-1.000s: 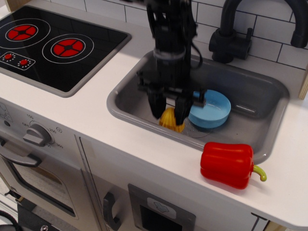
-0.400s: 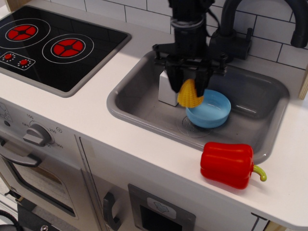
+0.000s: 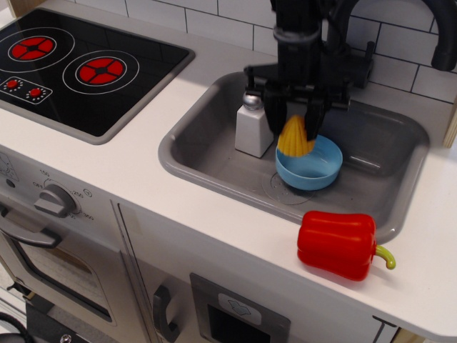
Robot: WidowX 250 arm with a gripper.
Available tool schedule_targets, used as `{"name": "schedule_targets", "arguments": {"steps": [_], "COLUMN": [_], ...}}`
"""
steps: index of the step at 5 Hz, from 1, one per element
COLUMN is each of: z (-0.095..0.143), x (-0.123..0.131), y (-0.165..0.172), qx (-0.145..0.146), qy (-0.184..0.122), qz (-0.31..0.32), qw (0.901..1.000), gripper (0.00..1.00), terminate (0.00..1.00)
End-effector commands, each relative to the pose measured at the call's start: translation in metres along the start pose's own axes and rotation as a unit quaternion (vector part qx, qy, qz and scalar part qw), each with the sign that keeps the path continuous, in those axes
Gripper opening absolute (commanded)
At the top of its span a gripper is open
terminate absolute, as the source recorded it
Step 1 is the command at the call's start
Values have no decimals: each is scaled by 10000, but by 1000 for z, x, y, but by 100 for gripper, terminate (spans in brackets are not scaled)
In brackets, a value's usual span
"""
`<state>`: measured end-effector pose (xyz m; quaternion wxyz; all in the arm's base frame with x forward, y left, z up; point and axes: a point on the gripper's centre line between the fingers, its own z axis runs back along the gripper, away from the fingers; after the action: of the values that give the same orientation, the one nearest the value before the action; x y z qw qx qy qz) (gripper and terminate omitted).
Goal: Put corn in bowl sink
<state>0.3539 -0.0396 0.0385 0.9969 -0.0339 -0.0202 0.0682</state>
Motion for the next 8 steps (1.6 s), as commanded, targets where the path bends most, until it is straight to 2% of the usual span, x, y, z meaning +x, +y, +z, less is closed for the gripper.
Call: {"name": "schedule_targets", "arguments": {"steps": [1, 2, 3, 4, 5, 7, 8], "z": [-1, 4, -4, -9, -4, 27, 27], "x": [18, 20, 23, 23, 22, 20, 20], "y": [-7, -11, -11, -12, -12, -5, -5], "qx": [118, 6, 116, 267, 243, -16, -16], "qy": [-446, -544, -532, -539, -460, -580, -580], "qz": [-31, 11, 68, 30, 106, 40, 40], "qw": [9989, 9985, 9985, 9982, 9986, 9983, 9983], "gripper": [0, 0, 100, 100, 100, 100, 100], "terminate": [0, 0, 0, 0, 0, 0, 0]}}
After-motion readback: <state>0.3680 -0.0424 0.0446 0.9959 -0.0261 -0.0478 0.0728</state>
